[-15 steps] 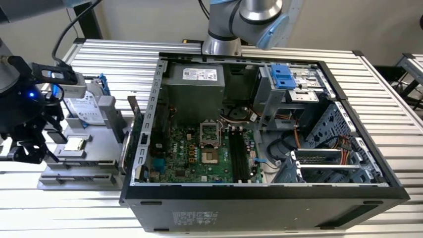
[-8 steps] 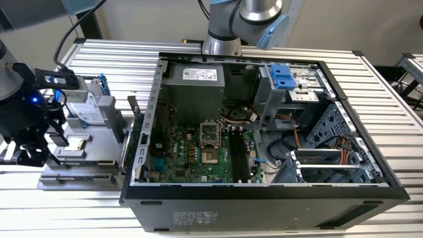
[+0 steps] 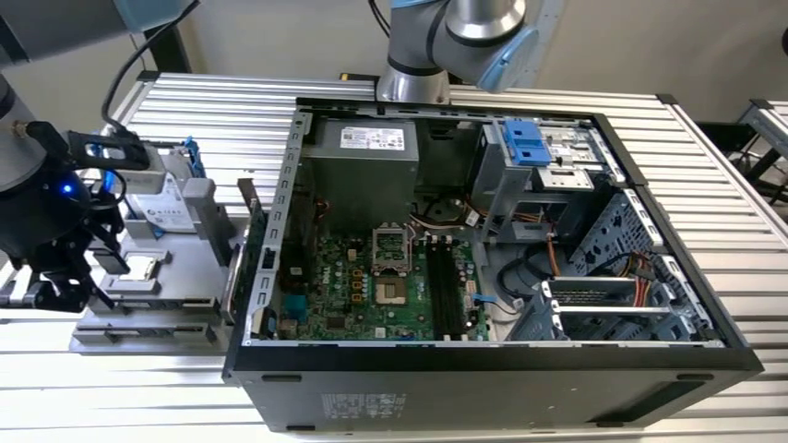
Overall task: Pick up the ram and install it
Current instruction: 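Pick up the ram and move it above insertion slot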
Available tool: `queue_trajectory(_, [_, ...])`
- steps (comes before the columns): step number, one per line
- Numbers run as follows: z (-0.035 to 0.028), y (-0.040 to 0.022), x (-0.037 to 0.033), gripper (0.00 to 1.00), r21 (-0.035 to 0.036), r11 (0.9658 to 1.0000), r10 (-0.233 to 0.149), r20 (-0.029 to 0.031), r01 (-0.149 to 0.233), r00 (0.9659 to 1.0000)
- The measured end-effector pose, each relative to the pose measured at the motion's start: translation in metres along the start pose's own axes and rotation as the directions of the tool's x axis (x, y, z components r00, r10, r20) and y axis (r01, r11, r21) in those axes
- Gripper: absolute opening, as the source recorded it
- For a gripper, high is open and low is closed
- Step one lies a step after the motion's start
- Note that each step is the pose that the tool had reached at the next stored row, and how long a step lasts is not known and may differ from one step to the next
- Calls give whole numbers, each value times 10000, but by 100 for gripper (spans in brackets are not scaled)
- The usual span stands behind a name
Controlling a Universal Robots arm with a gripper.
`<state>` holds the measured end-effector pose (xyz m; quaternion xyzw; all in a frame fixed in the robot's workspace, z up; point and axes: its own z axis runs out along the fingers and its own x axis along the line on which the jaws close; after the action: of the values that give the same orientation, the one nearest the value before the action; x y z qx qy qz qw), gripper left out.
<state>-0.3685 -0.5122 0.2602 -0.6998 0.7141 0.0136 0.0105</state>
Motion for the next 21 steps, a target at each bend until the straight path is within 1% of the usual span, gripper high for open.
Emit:
queue_trajectory(10, [61, 0, 2, 100, -2, 10000, 0, -2, 0, 10000])
queue_trajectory(18, [92, 0, 2, 100, -5, 10000, 1, -3, -1, 10000])
queue_trajectory(21, [98, 0, 3, 100, -17, 10000, 1, -3, -1, 10000])
